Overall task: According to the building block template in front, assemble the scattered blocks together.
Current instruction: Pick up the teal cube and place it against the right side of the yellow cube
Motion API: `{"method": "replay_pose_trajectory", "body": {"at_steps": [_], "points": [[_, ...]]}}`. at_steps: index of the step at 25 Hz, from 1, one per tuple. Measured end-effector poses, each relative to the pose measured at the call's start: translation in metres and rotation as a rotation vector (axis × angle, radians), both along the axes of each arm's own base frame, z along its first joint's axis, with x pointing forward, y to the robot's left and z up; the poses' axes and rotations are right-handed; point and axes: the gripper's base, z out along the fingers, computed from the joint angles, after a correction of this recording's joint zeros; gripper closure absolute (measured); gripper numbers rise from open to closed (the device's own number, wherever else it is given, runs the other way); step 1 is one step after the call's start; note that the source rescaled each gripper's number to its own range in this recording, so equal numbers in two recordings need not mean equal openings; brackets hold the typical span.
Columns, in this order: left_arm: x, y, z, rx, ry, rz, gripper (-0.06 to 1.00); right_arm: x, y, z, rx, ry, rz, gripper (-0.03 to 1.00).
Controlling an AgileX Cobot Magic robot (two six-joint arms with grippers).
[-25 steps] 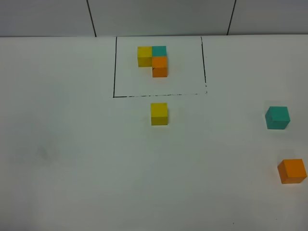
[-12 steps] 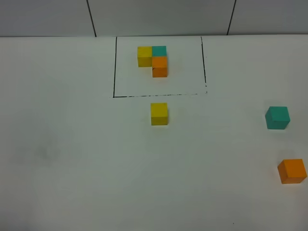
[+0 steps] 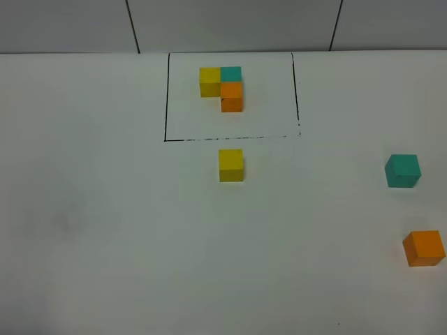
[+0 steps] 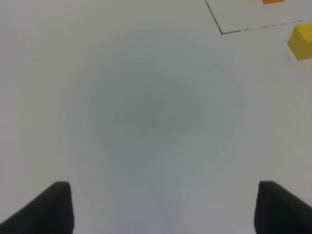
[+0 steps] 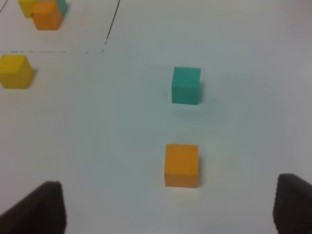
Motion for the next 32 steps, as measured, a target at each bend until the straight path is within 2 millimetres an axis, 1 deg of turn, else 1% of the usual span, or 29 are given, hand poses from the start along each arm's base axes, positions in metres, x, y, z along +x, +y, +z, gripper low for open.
{"method": "replay_pose_trajectory", "body": {"at_steps": [11,13,15,18,19,22,25,28,32], "points": [[0.000,0.000,0.000,0.000,0.001,0.000,0.19,-0.001,0.000,0.003,0.006,-0.009,-0.001,0.23],[0.000,0.000,0.000,0.000,0.001,0.000,0.19,0.001,0.001,0.008,0.020,0.003,0.006,0.21],[0.000,0.000,0.000,0.000,0.001,0.000,0.19,0.005,0.003,0.014,0.028,0.058,0.014,0.15],[0.000,0.000,0.000,0.000,0.001,0.000,0.19,0.021,0.003,0.024,0.028,0.173,0.017,0.04],[0.000,0.000,0.000,0.000,0.001,0.000,0.19,0.030,0.003,0.028,0.027,0.215,0.017,0.01],[0.000,0.000,0.000,0.000,0.001,0.000,0.19,0.062,0.004,0.033,0.028,0.330,0.013,-0.02],[0.000,0.000,0.000,0.000,0.001,0.000,0.19,0.104,0.005,0.029,0.028,0.413,0.004,-0.03],[0.000,0.000,0.000,0.000,0.001,0.000,0.19,0.152,0.005,0.011,0.010,0.485,0.007,-0.03],[0.000,0.000,0.000,0.000,0.001,0.000,0.19,0.208,0.005,-0.018,-0.024,0.578,0.019,-0.03]]}}
